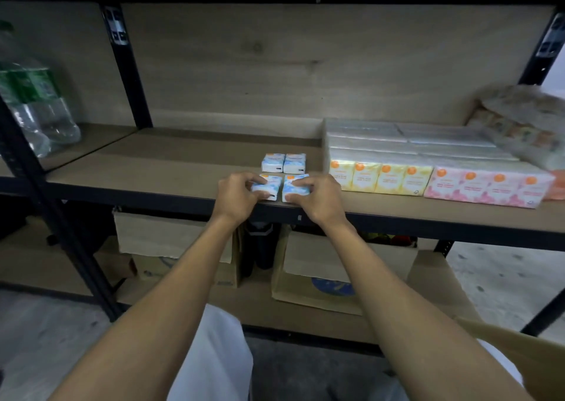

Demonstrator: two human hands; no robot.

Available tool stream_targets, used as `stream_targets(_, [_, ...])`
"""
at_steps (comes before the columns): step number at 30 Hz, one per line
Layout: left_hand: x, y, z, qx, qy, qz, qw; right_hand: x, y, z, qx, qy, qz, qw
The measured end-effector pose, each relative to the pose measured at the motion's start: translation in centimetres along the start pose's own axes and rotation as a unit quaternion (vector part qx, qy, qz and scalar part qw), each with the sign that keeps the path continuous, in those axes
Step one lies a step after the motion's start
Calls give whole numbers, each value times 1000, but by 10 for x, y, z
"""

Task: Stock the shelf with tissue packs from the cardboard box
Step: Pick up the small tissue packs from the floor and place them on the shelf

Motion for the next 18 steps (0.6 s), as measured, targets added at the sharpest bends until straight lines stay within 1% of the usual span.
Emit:
stream_targets(5, [10, 8, -18, 17, -22, -5, 1000, -11, 11, -20, 18, 31, 14, 999])
stream_targets(12, [9, 14, -36, 29, -28, -13, 999, -12, 14, -35, 16, 28, 38, 999])
stream_targets(18, [12, 20, -43, 39, -37, 0, 999, -10, 16, -42, 23, 21, 59, 998])
Point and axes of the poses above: each hand's wrist, its own z-axis away from the middle knuckle, its own y-axis out of the palm, x = y × z, the point moved 8 cm from there along -z, towards the middle knuckle, and after that the axes turned 13 degrees about -z, right-handed, at the moved point
